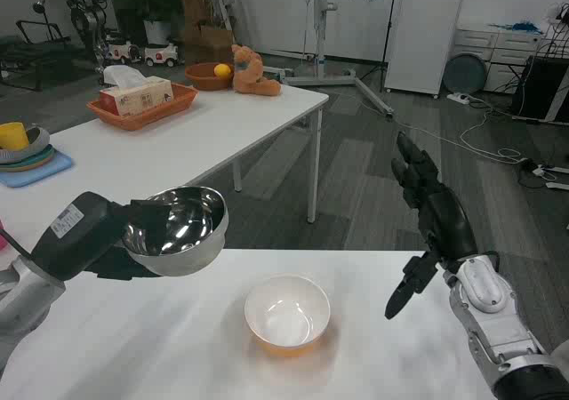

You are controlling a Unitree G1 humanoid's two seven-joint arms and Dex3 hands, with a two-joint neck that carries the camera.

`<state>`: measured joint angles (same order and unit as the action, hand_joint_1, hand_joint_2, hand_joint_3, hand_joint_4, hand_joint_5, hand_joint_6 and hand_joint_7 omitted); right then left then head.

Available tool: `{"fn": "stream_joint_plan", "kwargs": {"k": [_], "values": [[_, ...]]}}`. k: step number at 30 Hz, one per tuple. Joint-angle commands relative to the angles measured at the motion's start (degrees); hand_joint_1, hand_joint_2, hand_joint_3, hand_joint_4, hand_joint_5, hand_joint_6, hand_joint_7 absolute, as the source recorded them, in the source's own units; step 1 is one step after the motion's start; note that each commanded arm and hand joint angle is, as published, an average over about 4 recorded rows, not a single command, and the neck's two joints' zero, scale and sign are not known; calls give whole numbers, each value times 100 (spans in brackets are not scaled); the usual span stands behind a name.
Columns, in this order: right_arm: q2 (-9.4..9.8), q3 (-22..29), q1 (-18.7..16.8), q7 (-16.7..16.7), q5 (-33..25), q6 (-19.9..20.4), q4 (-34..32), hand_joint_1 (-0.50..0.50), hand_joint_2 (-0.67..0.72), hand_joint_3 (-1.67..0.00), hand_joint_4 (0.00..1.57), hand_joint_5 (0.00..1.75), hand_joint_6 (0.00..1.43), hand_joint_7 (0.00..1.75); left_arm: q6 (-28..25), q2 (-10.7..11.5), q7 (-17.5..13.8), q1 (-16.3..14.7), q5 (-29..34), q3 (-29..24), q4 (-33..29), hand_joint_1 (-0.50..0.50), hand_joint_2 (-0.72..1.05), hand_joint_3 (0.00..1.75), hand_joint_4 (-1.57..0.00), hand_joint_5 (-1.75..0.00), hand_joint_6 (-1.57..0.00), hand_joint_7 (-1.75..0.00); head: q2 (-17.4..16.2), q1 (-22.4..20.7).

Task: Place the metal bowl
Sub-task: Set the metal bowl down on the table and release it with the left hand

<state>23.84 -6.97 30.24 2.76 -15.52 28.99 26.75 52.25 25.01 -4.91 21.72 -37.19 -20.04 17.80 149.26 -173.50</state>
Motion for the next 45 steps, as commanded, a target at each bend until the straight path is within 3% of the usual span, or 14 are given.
{"fn": "stream_joint_plan", "kwargs": {"k": [1, 3, 7, 31, 45], "values": [[174, -15, -660, 146, -101, -34, -1119, -42, 34, 0, 0, 0, 0, 0, 198, -172, 465, -423, 238, 273, -620, -50, 105, 17, -157, 0, -147, -168, -86, 1236], [174, -15, -660, 146, -101, -34, -1119, -42, 34, 0, 0, 0, 0, 0, 198, -172, 465, -428, 238, 273, -620, -50, 105, 17, -157, 0, -147, -168, -66, 741], [174, -15, -660, 146, -101, -34, -1119, -42, 34, 0, 0, 0, 0, 0, 194, -172, 465, -428, 238, 273, -620, -50, 105, 17, -157, 0, -149, -162, -74, 732], [172, -6, -660, 146, -103, -32, -1126, -42, 28, 0, 0, 0, 0, 0, 198, -166, 436, -441, 106, 339, -605, -50, 105, 17, -157, 0, -147, -168, -132, 649], [185, -35, -668, 146, -171, 69, -1020, -42, 34, 0, 0, 0, 0, 0, 233, -302, -56, -582, -498, 583, 613, -50, 105, 17, -155, 0, -147, -168, -671, -39]]}}
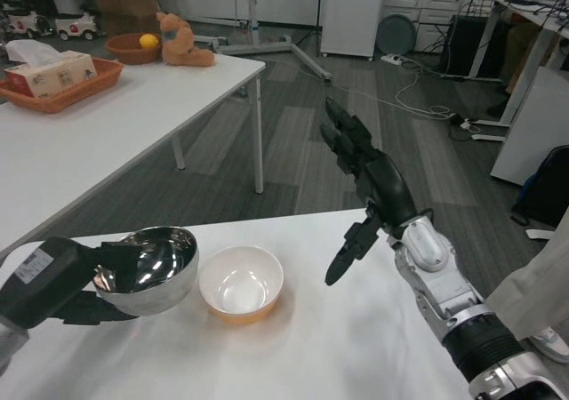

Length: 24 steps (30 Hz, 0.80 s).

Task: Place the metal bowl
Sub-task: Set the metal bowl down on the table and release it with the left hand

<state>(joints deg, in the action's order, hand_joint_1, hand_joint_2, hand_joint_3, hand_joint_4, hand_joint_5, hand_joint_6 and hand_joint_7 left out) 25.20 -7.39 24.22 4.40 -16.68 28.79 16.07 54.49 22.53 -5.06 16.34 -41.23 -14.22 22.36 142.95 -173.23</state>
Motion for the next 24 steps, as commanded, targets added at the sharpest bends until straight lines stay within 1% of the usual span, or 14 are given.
{"fn": "stream_joint_plan", "kwargs": {"k": [1, 5, 7, 11, 14, 18, 21, 24], "values": [[51, 5, -67, -18, -59, 96, 54, -42, 34, 0, 0, 0, 0, 0, 9, -65, -52, -43, -131, 2, 225, -50, 105, 17, -154, 0, -147, -168, -57, -96], [56, 1, -67, -18, -68, 123, 89, -42, 34, 0, 0, 0, 0, 0, 9, -109, -122, -43, -241, 11, 462, -50, 105, 17, -153, 0, -147, -168, -153, -265], [56, 1, -67, -18, -76, 132, 93, -42, 34, 0, 0, 0, 0, 0, 4, -166, -140, -43, -372, -63, 523, -50, 105, 17, -153, 0, -147, -168, -190, -344], [62, 16, -67, -18, -98, 143, 118, -42, 34, 0, 0, 0, 0, 0, 59, -225, -307, -59, -480, -334, 739, -50, 105, 17, -151, 0, -147, -168, -257, -510], [69, 14, -67, -18, -103, 145, 155, -42, 34, 0, 0, 0, 0, 0, 136, -232, -342, -109, -509, -520, 761, -50, 105, 17, -150, 0, -147, -164, -304, -597], [86, 3, -53, -18, -112, 154, 238, -42, 34, 0, 0, 0, 0, 0, 202, -229, -427, -199, -506, -690, 739, -50, 105, 17, -150, 0, -147, -166, -385, -706], [95, -8, -36, -18, -116, 154, 304, -42, 33, 0, 0, 0, 0, 0, 202, -214, -517, -250, -504, -780, 712, -50, 105, 17, -150, 0, -147, -161, -450, -765], [100, -8, -14, -18, -116, 151, 340, -42, 31, 0, 0, 0, 0, 0, 202, -194, -616, -265, -506, -876, 695, -50, 105, 17, -150, 0, -147, -164, -511, -814]]}}
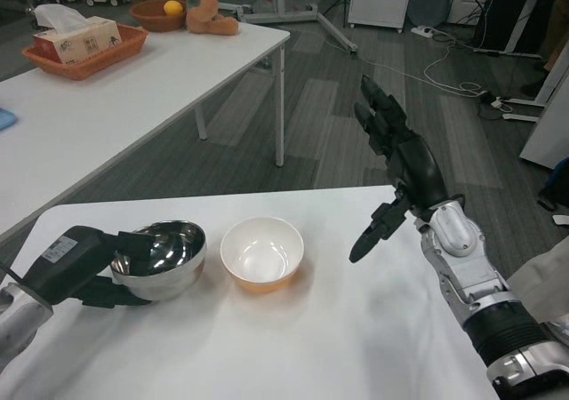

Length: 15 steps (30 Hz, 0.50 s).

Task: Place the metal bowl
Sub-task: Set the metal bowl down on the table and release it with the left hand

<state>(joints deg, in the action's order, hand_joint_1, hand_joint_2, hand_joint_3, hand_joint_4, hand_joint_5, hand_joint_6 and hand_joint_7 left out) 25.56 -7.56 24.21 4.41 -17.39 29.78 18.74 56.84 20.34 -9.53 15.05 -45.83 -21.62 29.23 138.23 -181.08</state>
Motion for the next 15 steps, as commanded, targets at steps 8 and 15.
{"fn": "stream_joint_plan", "kwargs": {"k": [8, 15], "values": [[64, 17, 5, -19, -41, 54, 116, -42, 34, 0, 0, 0, 0, 0, -32, 80, -484, -160, -49, -149, 8, -50, 105, 9, -150, 0, -147, -168, -125, -168], [55, 17, 5, -19, -46, 52, 138, -42, 34, 0, 0, 0, 0, 0, -32, 54, -742, -162, -46, -63, 131, -50, 105, 9, -146, 0, -147, -168, -203, -225]]}}
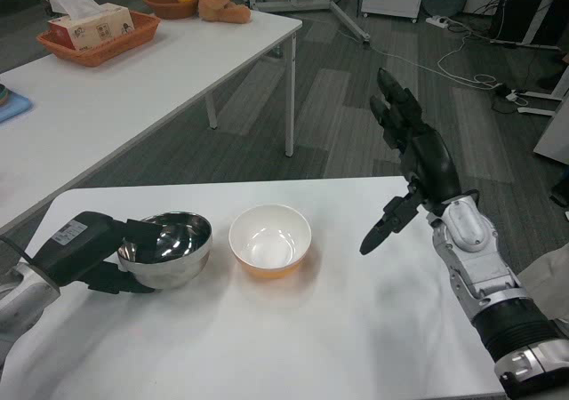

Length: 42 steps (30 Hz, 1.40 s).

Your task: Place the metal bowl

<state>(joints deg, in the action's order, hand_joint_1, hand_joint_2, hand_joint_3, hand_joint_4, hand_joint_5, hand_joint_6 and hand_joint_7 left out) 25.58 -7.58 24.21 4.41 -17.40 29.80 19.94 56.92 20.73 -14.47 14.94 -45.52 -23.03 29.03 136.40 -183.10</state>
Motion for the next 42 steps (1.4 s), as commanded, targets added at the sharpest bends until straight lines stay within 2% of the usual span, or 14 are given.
{"fn": "stream_joint_plan", "kwargs": {"k": [1, 7, 10, 21, 23, 25, 27, 29, 32, 38, 42], "values": [[53, 20, 4, -19, -44, 50, 19, -42, 34, 0, 0, 0, 0, 0, -41, 5, -275, -154, -76, 82, 171, -50, 105, 9, -146, 0, -147, -168, -26, -40], [62, 20, 11, -19, -44, 53, 41, -42, 34, 0, 0, 0, 0, 0, -41, -8, -464, -154, 3, 115, 283, -50, 105, 9, -146, 0, -141, -168, -26, -81], [62, 20, 13, -19, -44, 53, 45, -42, 34, 0, 0, 0, 0, 0, -41, -8, -537, -152, 34, 108, 329, -50, 94, 9, -146, 0, -137, -159, -26, -81], [35, 20, 13, -19, -44, 70, 45, -42, 34, 0, 0, 0, 0, 0, -41, 71, -748, -117, 43, 108, 542, -50, 14, 0, -138, 0, -135, -98, -30, -129], [35, 20, 13, -19, -44, 77, 45, -42, 34, 0, 0, 0, 0, 0, -41, 100, -805, -119, 47, 119, 562, -50, -8, 0, -138, 0, -122, -73, -36, -156], [35, 20, 13, -19, -44, 81, 45, -42, 34, 0, 0, 0, 0, 0, -41, 124, -851, -123, 56, 121, 579, -50, -24, 0, -138, 0, -97, -49, -44, -165], [35, 20, 11, -19, -47, 86, 48, -42, 34, 0, 0, 0, 0, 0, -41, 146, -893, -121, 72, 115, 619, -49, -41, 0, -138, 0, -45, -28, -49, -172], [35, 18, 7, -19, -53, 90, 52, -42, 34, 0, 0, 0, 0, 0, -41, 166, -948, -119, 105, 113, 674, -48, -57, 0, -137, 0, -3, -9, -50, -170], [35, 11, 4, -19, -66, 105, 50, -42, 34, 0, 0, 0, 0, 0, -41, 177, -996, -123, 179, 102, 718, -48, -66, 0, -135, 0, 0, 0, -51, -167], [26, 11, -31, -19, -71, 123, 37, -42, 34, 0, 0, 0, 0, 0, -67, 177, -1035, -172, 425, -17, 696, -46, -72, 0, -129, 0, 0, 0, -91, -230], [13, 7, -40, -19, -71, 123, 37, -42, 33, 0, 0, 0, 0, 0, -111, 221, -1387, -154, 474, -65, 687, -46, -72, 0, -121, 0, 0, 0, -93, -233]]}}
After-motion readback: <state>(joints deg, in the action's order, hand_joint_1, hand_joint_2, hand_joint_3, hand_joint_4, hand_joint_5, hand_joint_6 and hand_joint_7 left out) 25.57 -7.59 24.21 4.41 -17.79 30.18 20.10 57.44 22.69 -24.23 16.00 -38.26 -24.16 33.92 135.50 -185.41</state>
